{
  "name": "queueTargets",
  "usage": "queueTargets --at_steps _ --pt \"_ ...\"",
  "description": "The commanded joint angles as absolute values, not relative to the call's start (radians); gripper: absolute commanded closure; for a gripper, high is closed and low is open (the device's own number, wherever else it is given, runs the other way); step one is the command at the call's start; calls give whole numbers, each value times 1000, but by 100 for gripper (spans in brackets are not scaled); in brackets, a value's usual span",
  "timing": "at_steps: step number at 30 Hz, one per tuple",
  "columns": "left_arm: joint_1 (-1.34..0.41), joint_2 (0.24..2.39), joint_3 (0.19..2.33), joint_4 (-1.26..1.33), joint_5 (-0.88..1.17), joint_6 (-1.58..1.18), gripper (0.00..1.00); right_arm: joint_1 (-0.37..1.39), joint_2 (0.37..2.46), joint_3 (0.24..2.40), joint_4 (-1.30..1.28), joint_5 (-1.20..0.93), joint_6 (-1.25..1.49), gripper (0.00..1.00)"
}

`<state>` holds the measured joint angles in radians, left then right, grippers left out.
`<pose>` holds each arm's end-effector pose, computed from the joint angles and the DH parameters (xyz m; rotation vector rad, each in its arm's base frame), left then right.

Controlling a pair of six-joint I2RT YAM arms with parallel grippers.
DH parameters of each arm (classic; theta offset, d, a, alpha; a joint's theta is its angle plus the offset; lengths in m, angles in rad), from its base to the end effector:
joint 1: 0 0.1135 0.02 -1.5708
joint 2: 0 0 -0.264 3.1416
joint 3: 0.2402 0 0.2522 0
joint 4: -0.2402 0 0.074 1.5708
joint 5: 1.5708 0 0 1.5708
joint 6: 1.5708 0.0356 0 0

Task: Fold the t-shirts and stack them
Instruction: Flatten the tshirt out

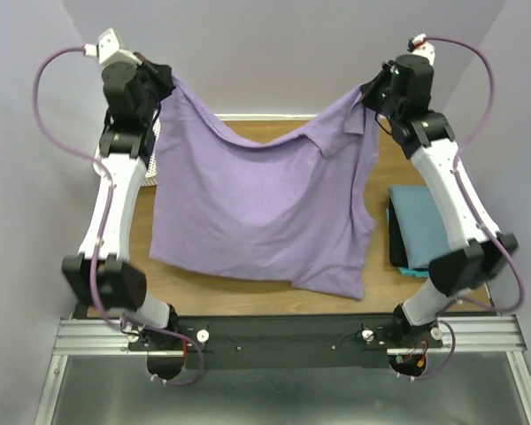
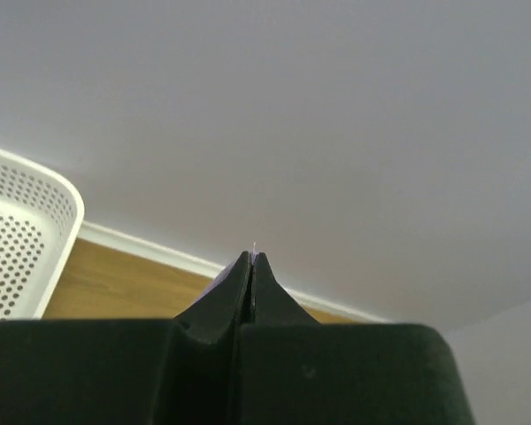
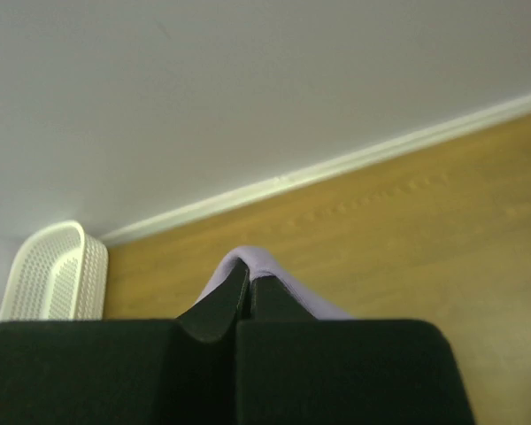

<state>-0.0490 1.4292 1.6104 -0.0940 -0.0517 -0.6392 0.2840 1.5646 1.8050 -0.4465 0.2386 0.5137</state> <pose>0.3217 -0.0139 0.4876 -0.4782 1.4273 -0.5173 0.3367 0.0895 0.4719 0.3756 1.7455 0.3645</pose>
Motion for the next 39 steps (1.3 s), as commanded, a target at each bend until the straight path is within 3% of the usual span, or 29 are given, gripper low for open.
queueTargets --at_steps 1,7,11,15,19,27,34,39 --pt "-9 1612 1906 49 127 -607 100 227 1696 2075 -299 147 494 100" --pt "84 1853 2365 6 267 -618 100 186 1856 2456 -293 129 463 99" --pt "129 1852 2362 75 311 -652 100 179 1830 2453 -268 140 448 99" --pt "140 1822 2253 107 344 -675 100 173 1760 2292 -230 144 442 99" --pt "141 1763 1933 175 370 -704 100 169 1656 2025 -207 129 486 99" --pt "140 1591 1239 299 336 -767 100 163 1427 1271 -149 89 647 99" --pt "138 1456 908 168 221 -830 100 164 1289 821 -152 6 721 99" --pt "138 1341 787 31 55 -827 100 164 1180 663 -230 6 721 100"
